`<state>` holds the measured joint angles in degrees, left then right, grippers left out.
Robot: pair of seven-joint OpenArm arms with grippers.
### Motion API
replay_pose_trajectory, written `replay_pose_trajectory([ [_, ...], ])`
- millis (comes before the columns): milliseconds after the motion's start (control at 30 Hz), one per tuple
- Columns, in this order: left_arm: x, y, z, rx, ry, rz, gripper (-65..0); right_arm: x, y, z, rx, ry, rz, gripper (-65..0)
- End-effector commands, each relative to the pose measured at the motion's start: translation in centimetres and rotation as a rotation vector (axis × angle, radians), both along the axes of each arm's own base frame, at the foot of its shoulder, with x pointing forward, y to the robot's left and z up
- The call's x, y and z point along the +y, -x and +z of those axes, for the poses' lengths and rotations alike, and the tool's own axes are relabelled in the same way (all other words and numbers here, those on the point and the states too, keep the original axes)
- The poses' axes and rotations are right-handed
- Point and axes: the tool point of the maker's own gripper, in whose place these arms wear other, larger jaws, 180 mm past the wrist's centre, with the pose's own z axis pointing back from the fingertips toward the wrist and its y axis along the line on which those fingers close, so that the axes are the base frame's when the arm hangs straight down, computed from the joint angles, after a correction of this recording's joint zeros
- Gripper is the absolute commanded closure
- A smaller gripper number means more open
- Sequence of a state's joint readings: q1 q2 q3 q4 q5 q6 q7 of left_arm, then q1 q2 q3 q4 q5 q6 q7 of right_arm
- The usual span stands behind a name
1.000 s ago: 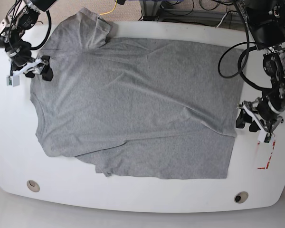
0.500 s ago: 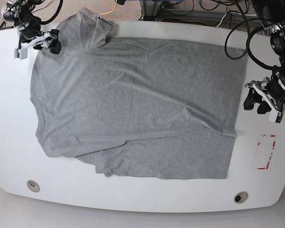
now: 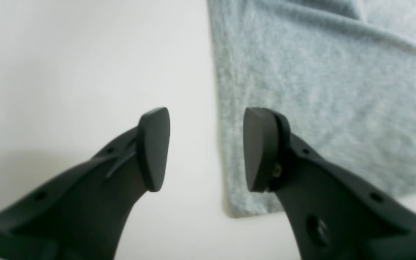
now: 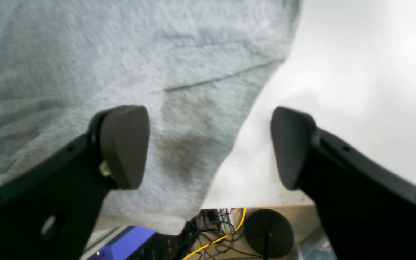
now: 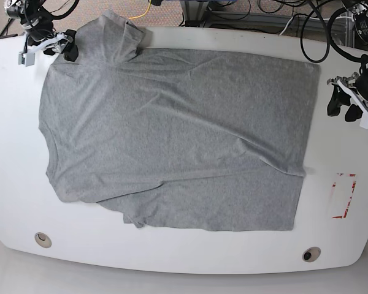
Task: Layout the t-shirt on the table in an organized manner, then fold the t-shirt properly
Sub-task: 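Open both grippers and release the flattened t-shirt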
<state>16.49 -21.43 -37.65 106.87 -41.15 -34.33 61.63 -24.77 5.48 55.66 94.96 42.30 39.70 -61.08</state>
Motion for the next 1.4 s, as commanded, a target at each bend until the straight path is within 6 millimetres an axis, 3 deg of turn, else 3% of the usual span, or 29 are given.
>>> replay_pose_trajectory([
  [0,0.7,0.2,1.4,-0.051,-0.008,-0.005,-30.6,-0.5,-0.7,0.8,-0.023,0.026,0.028,-51.0],
  [200,1.0,0.4,1.5,-0.052,-0.01,0.006,-30.6,1.6,-1.3,0.1,-0.011,-0.007,0.093,-51.0],
  [433,2.4,1.5,1.2,-0.034,-0.023,0.049,-30.6,2.2,-1.6,-0.1,-0.012,-0.017,0.108,-49.3],
  [600,3.1,2.3,0.0,0.005,-0.01,0.075,-30.6,2.1,-1.7,0.0,-0.013,-0.012,0.11,-33.6],
  [667,3.7,2.9,-1.2,0.041,0.002,0.099,-30.6,2.0,-1.7,0.0,-0.013,-0.011,0.111,-21.7],
  [800,4.0,4.0,-3.6,0.097,0.051,0.146,-30.6,2.0,-1.6,-0.3,-0.005,-0.017,0.11,-8.2],
  [1067,4.1,5.0,-5.7,0.15,0.094,0.178,-30.6,1.7,-1.0,-1.0,0.021,-0.033,0.099,-4.1],
  [1200,3.6,5.3,-6.5,0.16,0.116,0.189,-30.8,1.6,-0.7,-1.1,0.028,-0.034,0.097,0.0],
  [1367,2.5,5.4,-7.6,0.19,0.143,0.166,-30.8,1.6,-0.6,-1.1,0.028,-0.033,0.098,0.0],
])
